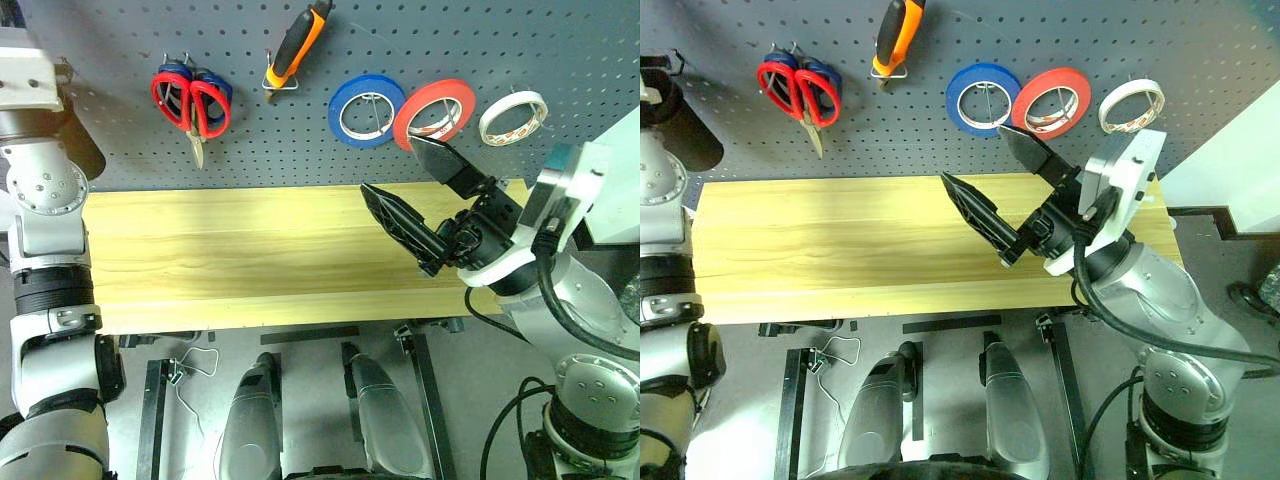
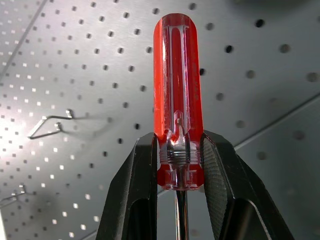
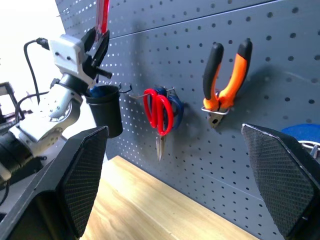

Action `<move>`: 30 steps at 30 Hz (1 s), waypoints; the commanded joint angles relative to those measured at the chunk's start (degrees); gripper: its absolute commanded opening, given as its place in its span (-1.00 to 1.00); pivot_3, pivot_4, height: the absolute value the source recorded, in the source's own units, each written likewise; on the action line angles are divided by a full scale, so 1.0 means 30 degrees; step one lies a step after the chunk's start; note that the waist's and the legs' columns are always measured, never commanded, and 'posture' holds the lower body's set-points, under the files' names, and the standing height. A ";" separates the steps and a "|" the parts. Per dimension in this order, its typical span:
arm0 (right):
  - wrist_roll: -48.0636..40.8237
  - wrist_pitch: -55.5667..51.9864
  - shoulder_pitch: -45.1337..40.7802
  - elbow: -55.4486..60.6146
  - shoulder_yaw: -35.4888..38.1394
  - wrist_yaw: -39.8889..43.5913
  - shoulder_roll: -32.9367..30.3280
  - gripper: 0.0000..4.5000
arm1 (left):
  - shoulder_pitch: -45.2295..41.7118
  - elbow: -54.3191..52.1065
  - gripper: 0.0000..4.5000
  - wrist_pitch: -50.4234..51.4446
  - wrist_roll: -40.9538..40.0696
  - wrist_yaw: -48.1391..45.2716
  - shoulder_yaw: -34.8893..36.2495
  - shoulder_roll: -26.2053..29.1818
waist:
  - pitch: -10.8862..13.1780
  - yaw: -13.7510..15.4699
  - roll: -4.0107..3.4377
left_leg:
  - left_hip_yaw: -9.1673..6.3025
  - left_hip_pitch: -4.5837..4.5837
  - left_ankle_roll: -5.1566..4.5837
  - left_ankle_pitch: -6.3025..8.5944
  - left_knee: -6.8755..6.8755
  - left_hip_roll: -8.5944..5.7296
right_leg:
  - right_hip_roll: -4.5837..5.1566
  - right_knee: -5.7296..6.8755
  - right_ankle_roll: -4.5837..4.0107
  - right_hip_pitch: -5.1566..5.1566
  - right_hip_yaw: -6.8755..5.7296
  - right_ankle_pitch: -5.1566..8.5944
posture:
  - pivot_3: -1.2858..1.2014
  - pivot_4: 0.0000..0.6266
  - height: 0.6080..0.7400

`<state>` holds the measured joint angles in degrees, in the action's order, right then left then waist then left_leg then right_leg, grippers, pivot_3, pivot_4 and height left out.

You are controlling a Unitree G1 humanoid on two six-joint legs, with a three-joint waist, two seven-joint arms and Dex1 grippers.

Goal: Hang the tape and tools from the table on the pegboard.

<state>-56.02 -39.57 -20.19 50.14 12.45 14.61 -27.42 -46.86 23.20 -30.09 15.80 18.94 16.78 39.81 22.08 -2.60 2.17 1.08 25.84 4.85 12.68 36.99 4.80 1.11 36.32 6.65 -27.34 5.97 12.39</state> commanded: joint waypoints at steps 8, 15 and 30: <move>-0.1514 0.0686 0.0124 0.0338 0.1172 -0.0701 -0.1902 1.00 | 0.0196 -0.1609 -0.62 0.0540 -0.0101 0.0393 0.0783 0.0392 | 0.0002 -0.0018 0.0003 | 0.0001 0.0006 0.0001 0.0000 0.0001 -0.0001 | 0.0001 -0.0013 0.0000 0.0003 0.0000 0.0000 | -0.06 0.32 0.72; -0.2238 0.0723 0.0211 0.0369 0.1098 -0.1347 -0.2499 1.00 | 0.0244 -0.1069 -0.62 0.1027 -0.0528 0.0298 0.0728 0.0099 | 0.0007 -0.0035 0.0004 | 0.0001 0.0004 0.0001 0.0000 0.0003 0.0001 | 0.0003 -0.0009 0.0000 0.0001 0.0002 0.0001 | -0.07 0.38 0.72; -0.2195 0.0946 0.0739 0.0068 0.1139 -0.1462 -0.3600 1.00 | 0.0340 -0.0995 -0.01 0.2199 -0.0891 0.0556 0.1225 0.0288 | 0.0019 -0.0123 0.0011 | 0.0003 0.0004 0.0001 0.0000 -0.0001 0.0002 | 0.0002 -0.0016 0.0001 -0.0001 0.0003 0.0002 | -0.08 0.36 0.72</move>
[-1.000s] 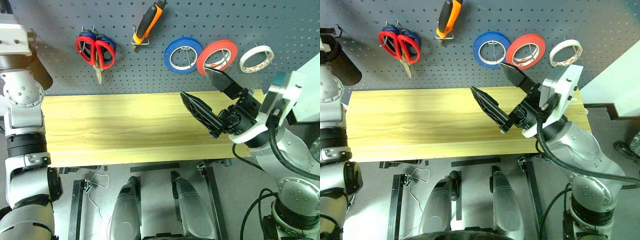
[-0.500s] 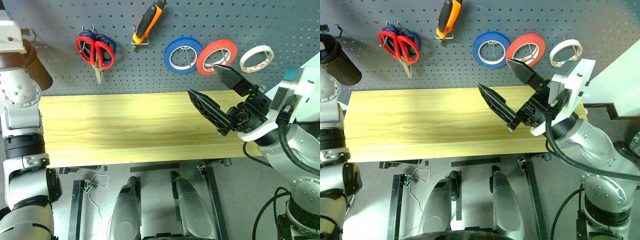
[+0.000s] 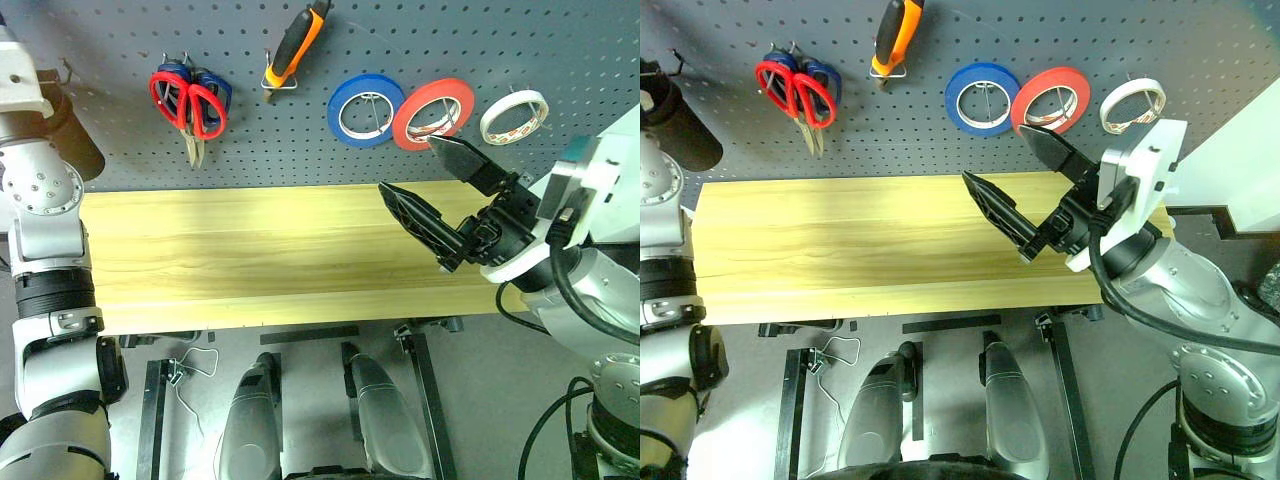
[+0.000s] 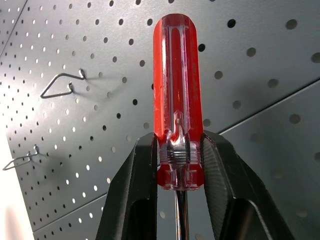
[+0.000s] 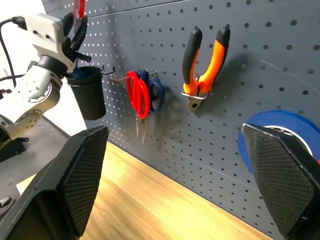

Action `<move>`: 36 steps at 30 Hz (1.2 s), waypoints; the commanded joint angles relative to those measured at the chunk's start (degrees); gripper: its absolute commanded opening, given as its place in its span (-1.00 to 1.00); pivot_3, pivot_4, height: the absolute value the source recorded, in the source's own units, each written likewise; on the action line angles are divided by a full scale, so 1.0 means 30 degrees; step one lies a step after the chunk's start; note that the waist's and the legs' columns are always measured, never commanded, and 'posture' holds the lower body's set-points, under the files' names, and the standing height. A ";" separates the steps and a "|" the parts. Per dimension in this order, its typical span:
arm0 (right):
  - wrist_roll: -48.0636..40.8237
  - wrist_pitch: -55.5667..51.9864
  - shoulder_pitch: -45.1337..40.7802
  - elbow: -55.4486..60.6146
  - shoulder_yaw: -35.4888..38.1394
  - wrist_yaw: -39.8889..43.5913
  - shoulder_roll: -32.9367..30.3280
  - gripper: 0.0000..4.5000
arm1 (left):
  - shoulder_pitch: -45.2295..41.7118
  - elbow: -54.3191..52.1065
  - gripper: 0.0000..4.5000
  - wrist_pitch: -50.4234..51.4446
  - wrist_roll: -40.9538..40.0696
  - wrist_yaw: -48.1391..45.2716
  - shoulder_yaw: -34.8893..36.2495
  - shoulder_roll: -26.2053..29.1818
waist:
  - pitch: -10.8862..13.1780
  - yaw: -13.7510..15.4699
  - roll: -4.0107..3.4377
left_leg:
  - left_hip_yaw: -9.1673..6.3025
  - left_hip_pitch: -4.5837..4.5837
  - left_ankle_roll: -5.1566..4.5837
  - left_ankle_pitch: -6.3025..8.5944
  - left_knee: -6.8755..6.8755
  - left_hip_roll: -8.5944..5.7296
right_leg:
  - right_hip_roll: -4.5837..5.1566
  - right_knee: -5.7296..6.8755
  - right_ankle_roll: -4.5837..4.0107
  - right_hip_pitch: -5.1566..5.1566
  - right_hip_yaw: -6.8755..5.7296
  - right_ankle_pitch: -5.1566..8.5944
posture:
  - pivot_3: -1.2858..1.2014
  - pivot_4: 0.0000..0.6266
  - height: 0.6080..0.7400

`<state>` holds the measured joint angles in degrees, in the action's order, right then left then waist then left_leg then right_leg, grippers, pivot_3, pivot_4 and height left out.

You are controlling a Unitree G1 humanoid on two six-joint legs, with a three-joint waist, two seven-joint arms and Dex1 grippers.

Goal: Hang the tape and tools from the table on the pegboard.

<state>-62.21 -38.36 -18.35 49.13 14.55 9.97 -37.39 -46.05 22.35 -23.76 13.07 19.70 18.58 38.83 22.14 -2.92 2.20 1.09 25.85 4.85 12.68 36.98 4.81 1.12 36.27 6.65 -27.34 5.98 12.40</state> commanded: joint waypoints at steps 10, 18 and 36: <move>0.0735 0.0645 -0.0020 0.0015 -0.0061 0.0369 -0.0119 1.00 | -0.0233 -0.1321 0.99 -0.0902 -0.0528 0.0502 0.0574 0.0339 | 0.0000 -0.0136 0.0001 | 0.0001 0.0001 0.0000 0.0000 0.0001 -0.0002 | 0.0002 -0.0003 0.0000 0.0003 0.0000 0.0000 | -0.08 0.30 0.72; 0.2130 0.1356 0.0325 -0.0536 -0.0979 0.1740 0.0321 1.00 | 0.0474 -0.8120 0.99 0.2573 -0.3461 -0.2797 -0.1125 -0.2047 | -0.0014 -0.0034 0.0010 | 0.0001 0.0013 0.0001 -0.0001 0.0010 -0.0011 | 0.0007 -0.0012 0.0001 0.0016 0.0000 -0.0003 | -0.04 0.14 0.72; 1.0099 0.9101 0.1356 -0.5598 -0.4428 0.6836 0.4076 1.00 | 0.7049 -1.0825 0.99 0.5103 -0.3690 -0.7122 -0.6279 -0.7577 | -0.4075 0.0162 0.0053 | -0.0013 -0.0250 -0.0007 0.0002 -0.0042 0.0002 | -0.0048 -0.0496 -0.0122 0.0457 -0.0037 -0.0216 | 0.09 -1.00 0.72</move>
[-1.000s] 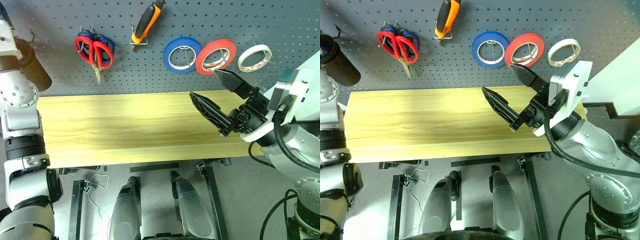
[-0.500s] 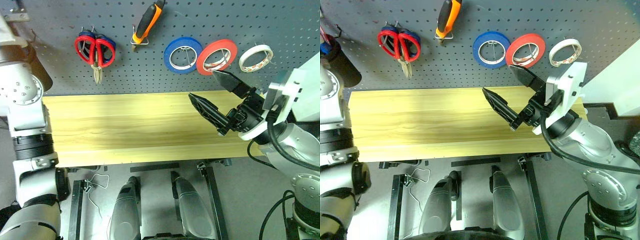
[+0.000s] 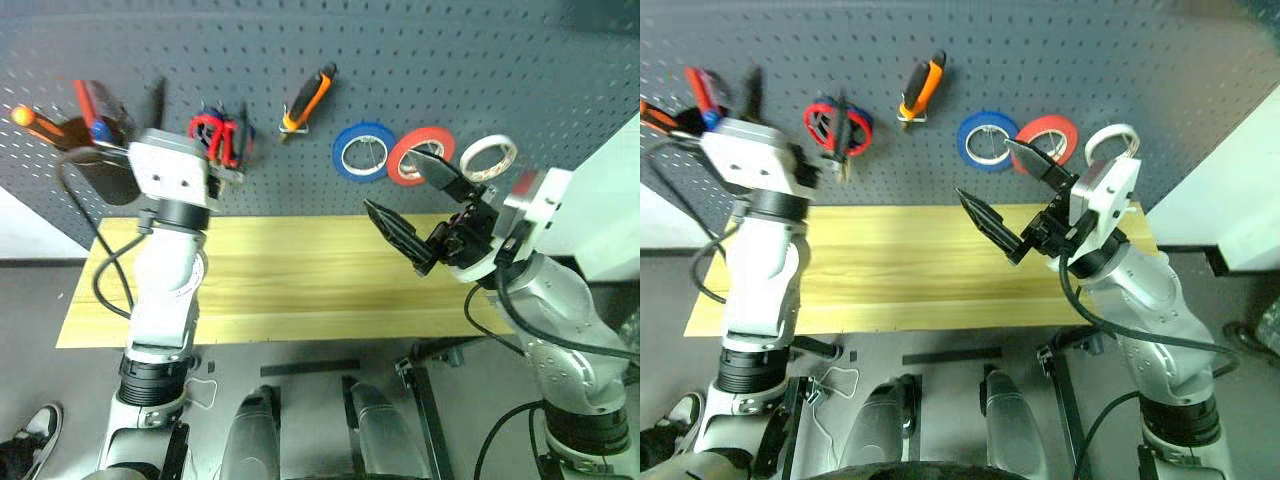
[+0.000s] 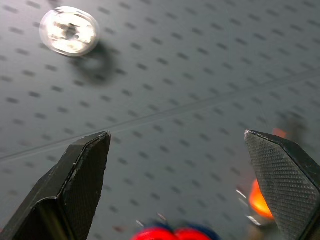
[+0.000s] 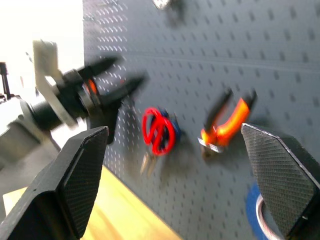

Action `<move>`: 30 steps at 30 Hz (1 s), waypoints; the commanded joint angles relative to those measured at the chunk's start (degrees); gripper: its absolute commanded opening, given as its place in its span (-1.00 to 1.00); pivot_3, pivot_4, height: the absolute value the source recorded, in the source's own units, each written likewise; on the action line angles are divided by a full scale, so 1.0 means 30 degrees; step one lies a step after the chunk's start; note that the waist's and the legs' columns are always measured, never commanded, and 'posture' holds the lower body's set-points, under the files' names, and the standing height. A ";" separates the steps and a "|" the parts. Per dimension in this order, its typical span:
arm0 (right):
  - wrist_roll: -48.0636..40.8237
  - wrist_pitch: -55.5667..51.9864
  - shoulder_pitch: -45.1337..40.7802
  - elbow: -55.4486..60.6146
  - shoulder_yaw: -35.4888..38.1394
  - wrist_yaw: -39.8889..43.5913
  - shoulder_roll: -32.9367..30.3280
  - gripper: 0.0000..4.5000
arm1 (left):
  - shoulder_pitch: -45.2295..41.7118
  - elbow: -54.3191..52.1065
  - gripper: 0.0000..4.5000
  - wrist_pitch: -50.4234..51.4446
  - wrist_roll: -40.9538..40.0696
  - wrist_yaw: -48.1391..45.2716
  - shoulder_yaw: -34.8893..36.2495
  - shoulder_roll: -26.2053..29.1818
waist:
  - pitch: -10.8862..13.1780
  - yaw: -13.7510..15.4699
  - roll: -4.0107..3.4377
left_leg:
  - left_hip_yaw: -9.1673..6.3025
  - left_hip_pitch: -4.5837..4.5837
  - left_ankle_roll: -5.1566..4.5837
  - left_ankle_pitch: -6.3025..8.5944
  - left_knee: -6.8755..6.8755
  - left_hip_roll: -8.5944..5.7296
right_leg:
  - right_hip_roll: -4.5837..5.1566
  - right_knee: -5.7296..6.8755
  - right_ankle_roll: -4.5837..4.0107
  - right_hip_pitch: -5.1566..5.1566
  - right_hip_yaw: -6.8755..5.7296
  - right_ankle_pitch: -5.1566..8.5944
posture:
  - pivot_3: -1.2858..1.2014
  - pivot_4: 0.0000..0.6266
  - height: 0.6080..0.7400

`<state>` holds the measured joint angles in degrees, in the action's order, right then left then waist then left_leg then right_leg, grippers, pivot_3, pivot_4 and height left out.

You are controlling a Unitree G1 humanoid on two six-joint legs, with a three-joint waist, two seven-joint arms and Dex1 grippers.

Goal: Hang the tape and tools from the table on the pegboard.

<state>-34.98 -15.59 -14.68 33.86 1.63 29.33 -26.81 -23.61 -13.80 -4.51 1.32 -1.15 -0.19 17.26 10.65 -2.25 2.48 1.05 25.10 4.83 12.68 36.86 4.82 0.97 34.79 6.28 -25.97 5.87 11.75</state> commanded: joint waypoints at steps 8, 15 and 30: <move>0.4143 0.4198 0.1458 -0.3350 -0.0566 0.0223 0.1939 1.00 | -0.0163 0.6494 0.99 -0.1073 -0.0248 -0.3790 -0.1809 -0.0972 | -0.1811 0.0517 -0.0162 | 0.1154 -0.0951 -0.0266 -0.0157 -0.0699 0.0304 | 0.1109 0.0532 -0.0648 0.0891 -0.2167 0.1057 | 0.10 -1.00 0.72; 0.5696 0.3579 0.1624 -0.5941 -0.1061 -0.0479 0.2520 1.00 | 0.0064 0.9506 0.99 -0.0186 -0.0907 -0.7254 -0.2890 -0.1222 | -0.1947 0.0550 -0.0345 | 0.0688 -0.0802 -0.0205 -0.0067 -0.0498 0.0189 | 0.0906 0.0365 -0.0679 0.0994 -0.2135 0.0993 | 0.09 -1.00 0.72; 0.5583 0.3637 0.2801 -0.8119 -0.1501 0.0218 0.4046 1.00 | 0.0725 1.1215 0.99 0.2457 -0.2396 -1.1183 -0.2936 -0.1867 | -0.2044 0.0865 -0.0438 | 0.0639 -0.0600 -0.0211 -0.0060 -0.0179 0.0207 | 0.0875 0.0452 -0.0678 0.0872 -0.2131 0.0851 | 0.08 -1.00 0.72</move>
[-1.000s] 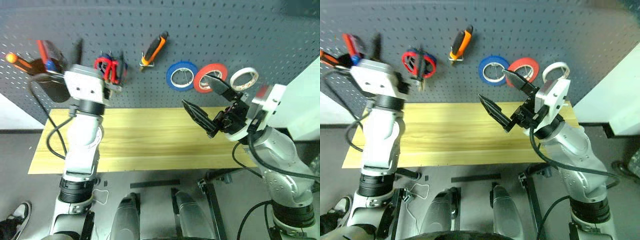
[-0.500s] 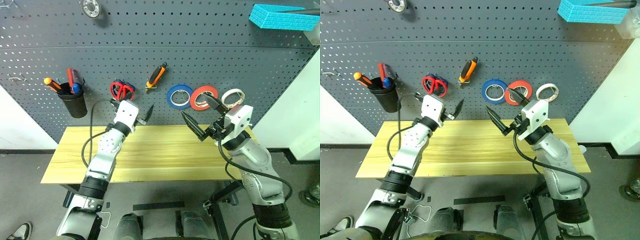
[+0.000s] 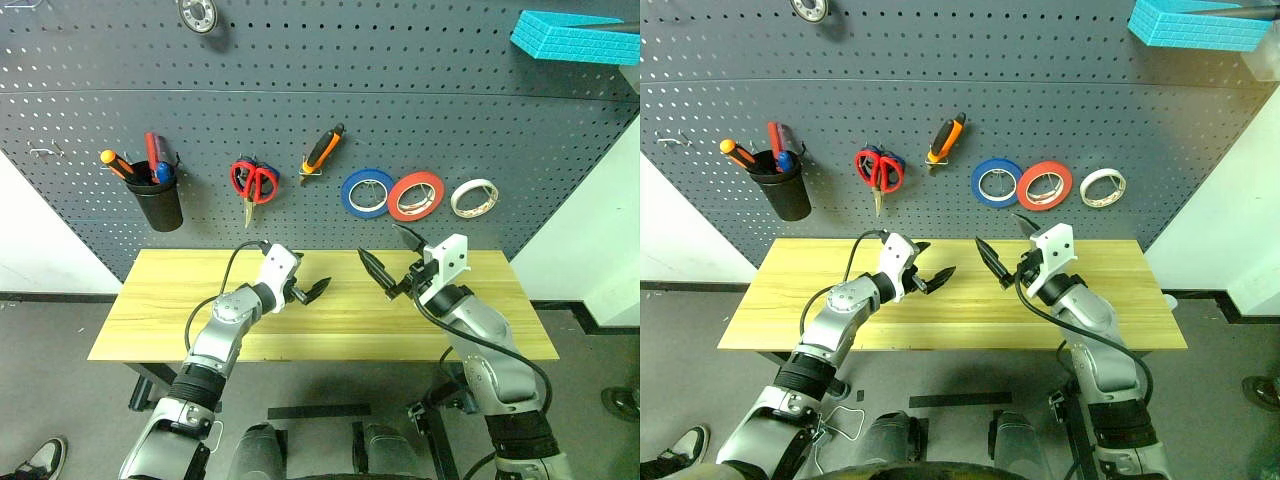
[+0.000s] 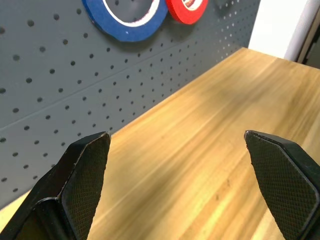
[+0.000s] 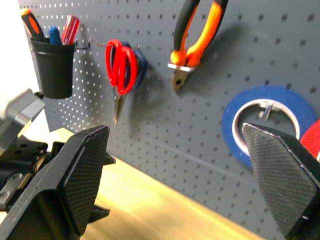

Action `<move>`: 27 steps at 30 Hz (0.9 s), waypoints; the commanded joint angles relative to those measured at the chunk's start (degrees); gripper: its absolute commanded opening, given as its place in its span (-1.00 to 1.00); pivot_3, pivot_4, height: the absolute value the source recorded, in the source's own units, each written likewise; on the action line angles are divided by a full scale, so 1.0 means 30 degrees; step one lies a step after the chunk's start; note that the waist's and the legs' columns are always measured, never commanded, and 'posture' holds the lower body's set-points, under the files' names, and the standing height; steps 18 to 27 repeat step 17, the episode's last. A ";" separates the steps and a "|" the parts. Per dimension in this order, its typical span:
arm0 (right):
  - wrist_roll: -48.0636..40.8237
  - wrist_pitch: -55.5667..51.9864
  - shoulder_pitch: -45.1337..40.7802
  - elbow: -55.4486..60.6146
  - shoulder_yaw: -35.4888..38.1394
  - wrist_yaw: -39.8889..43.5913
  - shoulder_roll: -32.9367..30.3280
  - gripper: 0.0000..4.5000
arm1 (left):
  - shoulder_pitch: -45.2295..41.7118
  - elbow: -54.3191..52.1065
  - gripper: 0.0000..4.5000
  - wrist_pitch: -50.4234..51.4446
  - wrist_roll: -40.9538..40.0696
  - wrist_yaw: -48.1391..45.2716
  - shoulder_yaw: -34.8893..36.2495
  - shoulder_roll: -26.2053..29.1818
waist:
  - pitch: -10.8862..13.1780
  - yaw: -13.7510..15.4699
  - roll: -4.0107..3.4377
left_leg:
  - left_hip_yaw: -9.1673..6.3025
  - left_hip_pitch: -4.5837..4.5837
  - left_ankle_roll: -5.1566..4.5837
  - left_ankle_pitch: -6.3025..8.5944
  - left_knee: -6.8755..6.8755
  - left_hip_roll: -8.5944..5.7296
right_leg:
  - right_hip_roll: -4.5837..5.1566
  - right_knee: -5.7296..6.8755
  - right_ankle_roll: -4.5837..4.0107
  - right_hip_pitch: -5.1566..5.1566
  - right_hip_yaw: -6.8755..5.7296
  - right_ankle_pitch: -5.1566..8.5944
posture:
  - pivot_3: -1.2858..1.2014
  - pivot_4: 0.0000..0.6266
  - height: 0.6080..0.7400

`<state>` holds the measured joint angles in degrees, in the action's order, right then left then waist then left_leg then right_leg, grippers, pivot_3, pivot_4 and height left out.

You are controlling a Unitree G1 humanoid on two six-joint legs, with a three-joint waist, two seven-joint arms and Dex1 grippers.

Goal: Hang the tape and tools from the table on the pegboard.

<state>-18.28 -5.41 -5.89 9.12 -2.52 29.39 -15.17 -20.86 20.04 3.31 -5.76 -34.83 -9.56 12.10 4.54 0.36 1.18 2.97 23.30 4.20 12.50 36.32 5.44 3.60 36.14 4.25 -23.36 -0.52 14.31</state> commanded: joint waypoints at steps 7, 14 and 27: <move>0.0621 0.0664 -0.0759 -0.0949 -0.0600 0.0137 0.0771 1.00 | -0.0442 0.0323 0.99 -0.0021 0.0316 -0.0045 -0.0041 -0.0177 | -0.0047 0.0018 -0.0037 | -0.0015 0.0004 -0.0002 -0.0001 -0.0026 0.0000 | -0.0017 0.0004 0.0023 -0.0017 0.0003 -0.0004 | 0.08 -1.00 0.72; 0.1058 0.0843 -0.1078 -0.1090 -0.1023 0.0038 0.1451 1.00 | -0.0628 0.0921 0.99 0.0190 0.0969 -0.0796 -0.0462 0.0520 | -0.0071 0.0061 -0.0049 | -0.0015 0.0004 -0.0002 -0.0001 -0.0026 0.0000 | -0.0018 0.0005 0.0061 -0.0017 0.0004 -0.0025 | 0.08 -1.00 0.72; 0.1194 0.0837 -0.0997 -0.1099 -0.1106 0.0031 0.1581 1.00 | -0.1139 0.1652 0.99 0.0167 0.1161 -0.0720 -0.0223 0.0753 | -0.0074 0.0058 -0.0051 | -0.0016 0.0004 -0.0002 -0.0001 -0.0024 0.0000 | -0.0018 0.0005 0.0060 -0.0017 0.0004 -0.0025 | 0.08 -1.00 0.72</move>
